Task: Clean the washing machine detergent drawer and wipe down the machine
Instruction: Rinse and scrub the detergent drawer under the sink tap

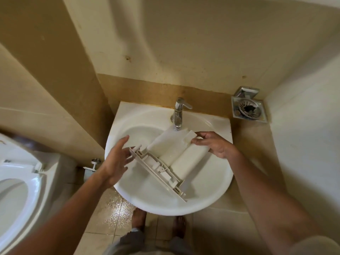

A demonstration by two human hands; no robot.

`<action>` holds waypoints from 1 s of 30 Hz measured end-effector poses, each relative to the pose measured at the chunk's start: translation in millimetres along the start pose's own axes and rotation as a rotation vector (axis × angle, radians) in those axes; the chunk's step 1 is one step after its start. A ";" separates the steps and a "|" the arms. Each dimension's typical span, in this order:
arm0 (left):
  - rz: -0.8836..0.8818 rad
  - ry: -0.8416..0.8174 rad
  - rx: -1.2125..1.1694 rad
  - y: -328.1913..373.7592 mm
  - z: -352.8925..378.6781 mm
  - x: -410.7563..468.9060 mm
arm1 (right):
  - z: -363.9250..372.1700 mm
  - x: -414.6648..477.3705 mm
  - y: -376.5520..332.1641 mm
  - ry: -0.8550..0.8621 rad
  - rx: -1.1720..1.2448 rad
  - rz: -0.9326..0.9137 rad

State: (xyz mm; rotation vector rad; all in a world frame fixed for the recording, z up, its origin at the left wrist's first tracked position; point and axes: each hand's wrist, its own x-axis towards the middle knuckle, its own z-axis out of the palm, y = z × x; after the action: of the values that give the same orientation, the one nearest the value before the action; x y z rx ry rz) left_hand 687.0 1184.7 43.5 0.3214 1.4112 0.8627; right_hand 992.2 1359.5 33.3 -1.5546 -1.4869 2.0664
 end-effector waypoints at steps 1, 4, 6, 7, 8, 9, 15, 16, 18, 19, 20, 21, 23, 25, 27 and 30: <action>-0.019 -0.001 0.009 2.9 -2.3 1.9 | -2.4 2.3 0.2 -0.019 0.010 0.011; -0.064 -0.032 0.000 11.7 1.5 3.4 | -8.4 7.4 0.9 -0.071 0.033 0.031; -0.096 -0.037 0.012 15.3 9.6 4.0 | -12.2 10.7 -0.3 -0.090 0.049 0.037; -0.106 -0.039 0.012 15.8 13.0 4.7 | -14.5 12.5 -0.7 -0.102 0.045 0.034; -0.109 -0.037 0.012 16.1 15.9 5.8 | -16.8 13.6 -1.3 -0.117 0.041 0.024; -0.108 -0.029 0.017 15.0 18.7 7.0 | -19.6 15.3 -1.6 -0.135 0.035 0.015; -0.156 -0.057 0.100 12.3 30.9 2.5 | -27.8 30.2 -6.3 -0.239 -0.005 0.054; -0.182 -0.091 0.129 13.6 29.2 1.5 | -25.7 33.6 -9.4 -0.266 -0.021 0.070; -0.212 -0.171 0.178 16.7 24.0 1.2 | -18.6 42.2 -20.0 -0.310 -0.078 0.094; -0.220 -0.205 0.229 16.8 21.9 1.8 | -13.0 47.0 -25.4 -0.315 -0.114 0.095; -0.218 -0.228 0.275 15.9 21.7 2.0 | -5.4 50.8 -30.9 -0.313 -0.151 0.080; -0.200 -0.238 0.275 13.5 22.2 2.2 | 2.5 55.7 -33.6 -0.292 -0.182 0.052; -0.110 -0.204 0.197 3.4 25.9 3.1 | 16.0 63.9 -32.1 -0.187 -0.236 -0.038; -0.042 -0.129 0.087 -9.9 29.7 0.7 | 25.7 65.0 -24.0 0.000 -0.332 -0.161; -0.047 -0.062 -0.045 -21.8 37.2 -4.9 | 29.8 56.6 -10.5 0.313 -0.452 -0.303; -0.037 -0.024 -0.114 -39.3 49.8 -12.9 | 37.7 20.1 15.6 0.555 -0.492 -0.367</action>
State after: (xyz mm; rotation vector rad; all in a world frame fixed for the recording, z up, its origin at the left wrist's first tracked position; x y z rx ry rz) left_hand 747.8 1163.9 35.5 0.2182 1.3361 0.9022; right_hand 959.5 1341.5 7.2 -1.6505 -1.9270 1.0015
